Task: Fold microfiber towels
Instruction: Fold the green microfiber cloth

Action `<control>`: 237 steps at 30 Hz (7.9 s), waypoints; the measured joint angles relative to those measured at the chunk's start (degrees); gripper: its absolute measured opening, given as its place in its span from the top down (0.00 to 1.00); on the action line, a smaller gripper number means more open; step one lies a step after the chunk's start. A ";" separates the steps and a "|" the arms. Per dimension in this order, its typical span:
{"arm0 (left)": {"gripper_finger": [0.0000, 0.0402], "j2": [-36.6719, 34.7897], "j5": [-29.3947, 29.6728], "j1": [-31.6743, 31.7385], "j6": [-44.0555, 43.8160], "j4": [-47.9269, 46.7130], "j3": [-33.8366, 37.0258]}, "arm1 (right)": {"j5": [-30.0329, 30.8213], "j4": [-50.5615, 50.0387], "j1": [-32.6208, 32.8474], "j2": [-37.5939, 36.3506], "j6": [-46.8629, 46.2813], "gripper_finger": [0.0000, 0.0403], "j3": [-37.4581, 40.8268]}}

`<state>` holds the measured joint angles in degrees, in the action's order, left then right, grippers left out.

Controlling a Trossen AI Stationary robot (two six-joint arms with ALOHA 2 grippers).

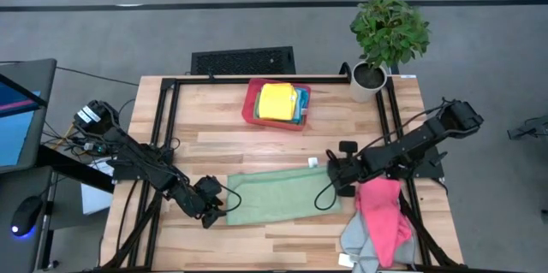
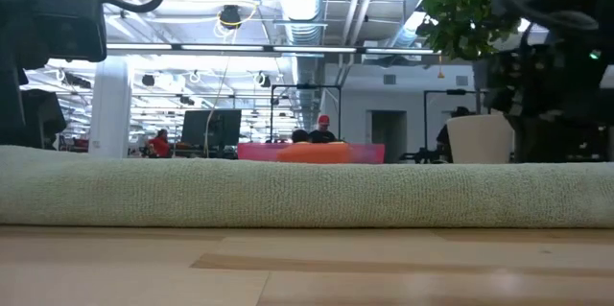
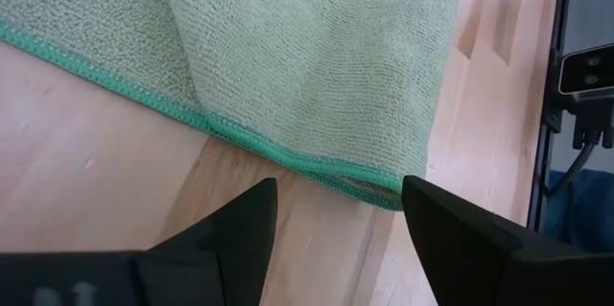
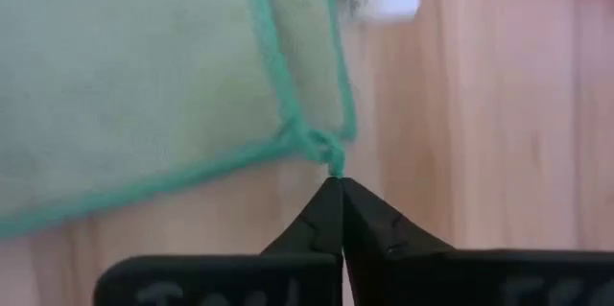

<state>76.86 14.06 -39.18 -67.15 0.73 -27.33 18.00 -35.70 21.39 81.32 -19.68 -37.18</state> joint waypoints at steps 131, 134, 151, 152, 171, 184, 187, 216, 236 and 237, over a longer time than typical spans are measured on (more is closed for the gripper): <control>0.46 -9.89 6.34 0.70 -0.55 -7.35 -0.01 | 1.29 -0.21 -7.71 2.82 7.67 0.99 -5.36; 0.46 -14.06 15.68 0.68 6.05 -8.53 0.00 | 0.75 1.45 -7.64 3.95 7.66 0.99 -4.57; 0.33 -6.43 2.03 14.42 40.33 -2.66 0.00 | 0.10 2.51 -8.04 4.96 7.58 0.95 -4.30; 0.30 -5.75 0.80 15.33 41.15 -2.63 0.00 | 0.11 2.60 -8.04 4.96 7.60 0.95 -4.30; 0.25 3.13 -14.17 25.20 52.58 6.17 -0.07 | 0.05 3.19 -8.04 4.94 7.69 0.97 -4.30; 0.26 13.29 -20.83 26.49 53.84 7.21 -5.24 | -0.03 3.17 -8.04 4.94 7.69 0.98 -4.30; 0.27 12.67 -21.85 26.47 53.00 4.81 -6.11 | -0.02 3.19 -8.04 4.94 7.69 0.97 -4.30; 0.28 9.64 -12.30 24.44 55.37 -5.68 -9.97 | -0.02 4.15 -8.04 4.94 7.67 0.97 -4.30; 0.28 10.80 -12.45 24.65 51.47 -5.22 -10.01 | -0.11 4.72 -8.04 4.94 7.67 0.92 -4.30; 0.28 10.82 -12.52 24.65 51.47 -5.06 -10.00 | -0.11 4.72 -8.04 4.93 7.67 0.92 -4.30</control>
<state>87.68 1.54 -14.52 -15.68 -4.33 -37.33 17.89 -30.98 13.34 86.25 -12.01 -41.47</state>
